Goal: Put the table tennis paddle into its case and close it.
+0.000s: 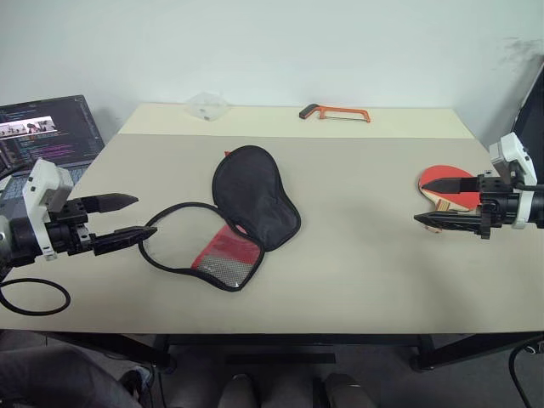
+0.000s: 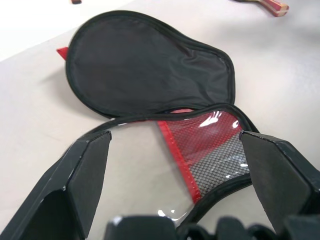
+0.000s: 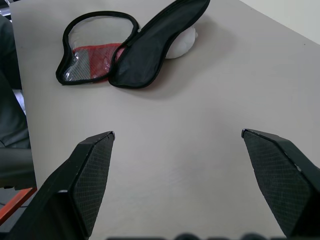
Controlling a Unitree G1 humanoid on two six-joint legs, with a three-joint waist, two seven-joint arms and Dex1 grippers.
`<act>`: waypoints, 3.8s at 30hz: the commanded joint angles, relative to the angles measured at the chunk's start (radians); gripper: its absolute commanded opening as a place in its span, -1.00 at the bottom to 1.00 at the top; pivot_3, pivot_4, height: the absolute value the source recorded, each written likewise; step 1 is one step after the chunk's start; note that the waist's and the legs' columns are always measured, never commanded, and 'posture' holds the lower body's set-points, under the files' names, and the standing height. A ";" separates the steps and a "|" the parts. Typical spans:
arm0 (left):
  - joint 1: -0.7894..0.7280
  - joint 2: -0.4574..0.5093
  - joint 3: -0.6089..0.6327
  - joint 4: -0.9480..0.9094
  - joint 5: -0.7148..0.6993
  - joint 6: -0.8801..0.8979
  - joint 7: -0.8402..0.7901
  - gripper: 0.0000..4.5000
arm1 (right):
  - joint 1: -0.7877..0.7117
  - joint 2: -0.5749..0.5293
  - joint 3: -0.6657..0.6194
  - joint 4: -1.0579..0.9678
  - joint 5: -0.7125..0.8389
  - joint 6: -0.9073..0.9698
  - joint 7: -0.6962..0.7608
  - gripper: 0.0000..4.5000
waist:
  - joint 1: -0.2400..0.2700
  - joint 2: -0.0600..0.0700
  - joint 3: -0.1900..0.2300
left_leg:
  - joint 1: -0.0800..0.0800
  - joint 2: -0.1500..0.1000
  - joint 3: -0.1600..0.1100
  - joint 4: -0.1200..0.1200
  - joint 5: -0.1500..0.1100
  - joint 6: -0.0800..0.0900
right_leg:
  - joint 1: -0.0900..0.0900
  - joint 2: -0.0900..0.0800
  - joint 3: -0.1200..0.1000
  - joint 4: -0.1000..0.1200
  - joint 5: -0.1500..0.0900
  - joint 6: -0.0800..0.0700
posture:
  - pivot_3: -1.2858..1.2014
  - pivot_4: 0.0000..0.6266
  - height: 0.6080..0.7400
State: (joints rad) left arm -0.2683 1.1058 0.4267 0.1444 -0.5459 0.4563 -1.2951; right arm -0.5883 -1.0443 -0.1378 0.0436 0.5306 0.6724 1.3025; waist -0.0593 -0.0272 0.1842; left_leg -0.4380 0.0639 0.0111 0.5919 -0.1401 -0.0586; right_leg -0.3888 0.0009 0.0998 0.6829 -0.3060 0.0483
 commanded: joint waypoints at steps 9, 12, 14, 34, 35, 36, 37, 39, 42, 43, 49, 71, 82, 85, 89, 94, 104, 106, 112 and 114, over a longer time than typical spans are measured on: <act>0.069 -0.031 0.101 -0.089 -0.029 0.035 0.099 1.00 | -0.080 0.028 0.000 0.005 0.003 -0.032 0.001 0.99 | -0.001 0.000 0.000 | 0.000 0.000 0.000 0.000 0.000 0.000 | 0.000 0.000 0.000 0.000 0.001 0.001 | 0.03 -0.52 1.00; 0.161 -0.044 0.154 -0.126 -0.015 0.043 0.118 1.00 | -0.105 0.044 0.013 0.012 -0.001 -0.038 0.002 0.99 | -0.005 0.000 0.000 | 0.000 0.001 0.000 0.000 0.000 0.000 | 0.000 0.000 0.000 0.000 0.001 0.002 | 0.03 -0.52 1.00; 0.188 -0.056 0.168 -0.140 -0.020 0.059 0.147 1.00 | -0.120 0.054 0.029 0.041 -0.016 -0.060 0.008 0.99 | -0.004 0.000 0.000 | 0.000 0.000 0.000 -0.001 0.000 0.000 | 0.000 0.000 -0.001 0.000 0.001 0.001 | 0.03 -0.52 1.00; 0.131 -0.487 0.142 -0.322 0.063 0.450 0.980 1.00 | -0.195 0.139 0.122 0.145 -0.085 -0.122 0.032 0.99 | 0.002 -0.002 0.000 | 0.000 -0.001 -0.002 0.001 0.000 0.000 | 0.002 0.001 0.000 0.000 0.007 0.004 | 0.03 -0.52 1.00; 0.131 -0.505 0.137 -0.320 0.077 0.454 1.013 1.00 | -0.197 0.143 0.125 0.148 -0.089 -0.124 0.032 0.99 | 0.002 -0.002 -0.001 | 0.000 -0.001 -0.002 0.001 0.000 0.000 | 0.002 0.001 0.000 0.000 0.007 0.003 | 0.03 -0.52 1.00; 0.132 -0.530 0.132 -0.324 0.087 0.457 1.048 1.00 | -0.199 0.146 0.126 0.149 -0.091 -0.125 0.033 0.99 | 0.001 -0.002 -0.001 | 0.000 -0.001 -0.002 0.001 0.000 0.000 | 0.002 0.001 0.000 0.000 0.007 0.003 | 0.03 -0.52 1.00; 0.131 -0.553 0.129 -0.331 0.091 0.462 1.074 1.00 | -0.199 0.147 0.127 0.149 -0.093 -0.126 0.033 0.99 | 0.001 -0.002 -0.001 | 0.000 -0.001 -0.002 0.001 0.000 0.000 | 0.002 0.001 0.000 0.000 0.007 0.003 | 0.03 -0.52 1.00; 0.130 -0.580 0.113 -0.343 0.097 0.467 1.097 1.00 | -0.199 0.149 0.128 0.146 -0.094 -0.124 0.032 0.99 | 0.002 -0.002 0.000 | 0.000 -0.001 -0.002 0.001 0.000 0.000 | 0.002 0.001 0.000 0.000 0.007 0.003 | 0.03 -0.52 1.00; 0.102 -0.609 0.078 -0.332 0.098 0.459 1.110 1.00 | -0.202 0.151 0.129 0.142 -0.093 -0.122 0.032 0.99 | 0.003 -0.002 0.000 | 0.000 -0.001 -0.003 0.002 0.000 0.000 | 0.003 0.001 -0.001 0.000 0.007 0.003 | 0.03 -0.52 1.00; 0.090 -0.614 0.069 -0.324 0.100 0.456 1.113 1.00 | -0.203 0.151 0.130 0.142 -0.093 -0.121 0.032 0.99 | 0.003 -0.002 0.000 | 0.000 -0.001 -0.003 0.002 0.000 0.000 | 0.004 0.001 -0.001 0.000 0.007 0.004 | 0.03 -0.52 1.00; 0.005 -0.645 0.008 -0.269 0.118 0.437 1.126 1.00 | -0.202 0.151 0.134 0.132 -0.093 -0.117 0.027 0.99 | 0.004 -0.002 -0.001 | 0.000 -0.002 -0.004 0.003 0.000 0.000 | 0.005 0.001 0.000 -0.001 0.008 0.005 | 0.03 -0.52 1.00; -0.229 -0.726 -0.100 -0.203 0.171 0.367 1.183 -0.99 | -0.178 0.135 0.113 0.085 -0.082 -0.098 -0.003 1.00 | 0.006 -0.002 -0.001 | 0.000 -0.003 -0.006 0.003 0.000 0.000 | 0.005 0.002 -0.001 -0.001 0.008 0.006 | 0.03 -0.52 1.00; -0.268 -0.777 -0.107 -0.198 0.113 0.293 1.100 -0.99 | -0.157 0.113 0.095 0.053 -0.072 -0.083 -0.011 1.00 | 0.008 -0.003 0.000 | 0.000 -0.003 -0.006 0.003 0.000 0.000 | 0.006 0.003 -0.001 -0.001 0.008 0.006 | 0.03 -0.52 1.00; -0.268 -0.807 -0.064 -0.237 0.017 0.265 1.037 -0.99 | -0.154 0.108 0.093 0.049 -0.072 -0.080 -0.011 1.00 | 0.009 -0.003 0.000 | 0.000 -0.003 -0.006 0.003 0.000 0.000 | 0.006 0.003 -0.001 -0.001 0.009 0.006 | 0.03 -0.52 1.00; -0.250 -0.817 -0.032 -0.278 -0.068 0.250 0.981 -0.99 | -0.151 0.100 0.093 0.046 -0.069 -0.075 -0.010 1.00 | 0.009 -0.003 0.000 | 0.000 -0.003 -0.006 0.003 0.000 0.000 | 0.006 0.003 -0.001 -0.002 0.009 0.006 | 0.03 -0.52 1.00; -0.226 -0.799 -0.018 -0.310 -0.127 0.259 0.962 -0.99 | -0.149 0.094 0.093 0.044 -0.066 -0.072 -0.009 1.00 | 0.006 -0.003 0.000 | 0.000 -0.002 -0.006 0.003 0.000 0.000 | 0.006 0.003 -0.001 -0.002 0.008 0.006 | 0.03 -0.52 1.00; -0.319 -0.785 -0.106 -0.248 -0.030 0.308 1.112 -0.99 | -0.159 0.101 0.102 0.046 -0.067 -0.071 -0.011 1.00 | 0.006 -0.003 0.000 | 0.000 -0.003 -0.006 0.003 0.000 0.000 | 0.007 0.003 -0.001 -0.002 0.008 0.008 | 0.03 -0.52 1.00; -0.387 -0.799 -0.137 -0.254 -0.038 0.328 1.112 -0.99 | -0.162 0.104 0.105 0.046 -0.067 -0.069 -0.010 1.00 | 0.010 -0.005 0.001 | -0.001 -0.003 -0.007 0.004 0.000 0.000 | 0.007 0.003 -0.001 -0.002 0.008 0.008 | 0.03 -0.52 1.00; -0.665 -0.744 -0.306 -0.101 0.071 0.429 1.081 -0.99 | -0.176 0.108 0.113 0.054 -0.071 -0.069 -0.006 1.00 | 0.018 -0.006 0.001 | -0.003 -0.003 -0.008 0.007 0.000 0.000 | 0.006 0.003 -0.002 -0.003 0.008 0.009 | 0.03 -0.52 1.00; -0.771 -0.718 -0.368 -0.025 0.123 0.436 1.055 -0.99 | -0.178 0.108 0.114 0.053 -0.071 -0.068 -0.003 1.00 | 0.017 -0.006 0.001 | -0.003 -0.003 -0.008 0.006 0.000 0.000 | 0.006 0.004 -0.002 -0.002 0.007 0.011 | 0.03 -0.52 1.00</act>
State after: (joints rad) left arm -0.9792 0.3664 0.0920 0.0938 -0.4628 0.8901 -0.2196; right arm -0.7374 -0.9262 -0.0063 0.1193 0.4518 0.6051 1.2914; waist -0.0422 -0.0327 0.1856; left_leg -0.4412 0.0608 0.0029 0.5980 -0.1399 -0.0589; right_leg -0.3835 0.0048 0.0976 0.6805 -0.2991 0.0595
